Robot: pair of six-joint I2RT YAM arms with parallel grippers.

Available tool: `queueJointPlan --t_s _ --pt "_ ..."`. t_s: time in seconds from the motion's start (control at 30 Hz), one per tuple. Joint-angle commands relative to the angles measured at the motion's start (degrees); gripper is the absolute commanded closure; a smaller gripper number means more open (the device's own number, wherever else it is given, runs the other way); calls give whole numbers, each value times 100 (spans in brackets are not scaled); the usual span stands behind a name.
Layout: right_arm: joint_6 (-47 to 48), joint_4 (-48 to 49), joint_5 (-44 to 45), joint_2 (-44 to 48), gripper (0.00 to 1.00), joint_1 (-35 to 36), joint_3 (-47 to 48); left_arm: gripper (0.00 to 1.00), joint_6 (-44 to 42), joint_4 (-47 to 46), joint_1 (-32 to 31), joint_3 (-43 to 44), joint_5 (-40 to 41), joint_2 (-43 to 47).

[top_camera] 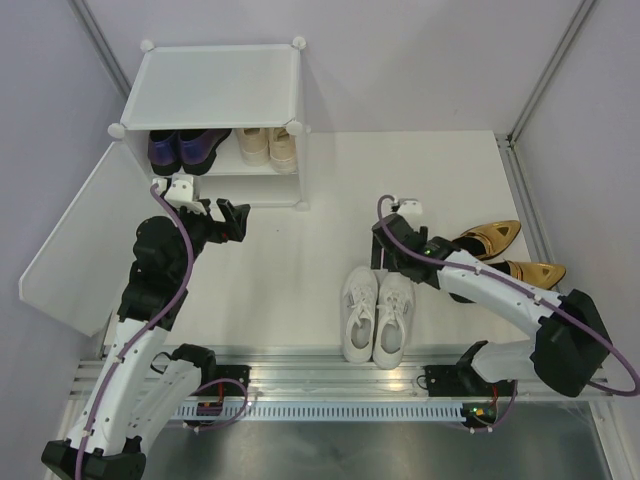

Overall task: Place and organize the shoes in the shoe cabinet
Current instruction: Pick up the shoe from the center of the board.

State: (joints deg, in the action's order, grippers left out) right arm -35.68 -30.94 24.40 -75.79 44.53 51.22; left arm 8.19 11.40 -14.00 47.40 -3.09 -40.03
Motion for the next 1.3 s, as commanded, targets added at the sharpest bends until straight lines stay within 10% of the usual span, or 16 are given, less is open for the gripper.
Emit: queueJointPlan --t_s 0.0,0.3,0.87,1.27 --pt "-580 -387 846 266 20 -611 213 0 192 -235 -24 -29 -86 -13" --pt "-765 -562 1533 794 16 -1649 432 0 254 -243 -50 -20 -279 -66" --pt "-159 826 -58 -199 29 -2915 -279 0 245 -270 -103 -29 -367 -75" --pt "-45 1213 -700 -244 92 -2933 -500 0 227 -261 -129 -29 -385 -40"
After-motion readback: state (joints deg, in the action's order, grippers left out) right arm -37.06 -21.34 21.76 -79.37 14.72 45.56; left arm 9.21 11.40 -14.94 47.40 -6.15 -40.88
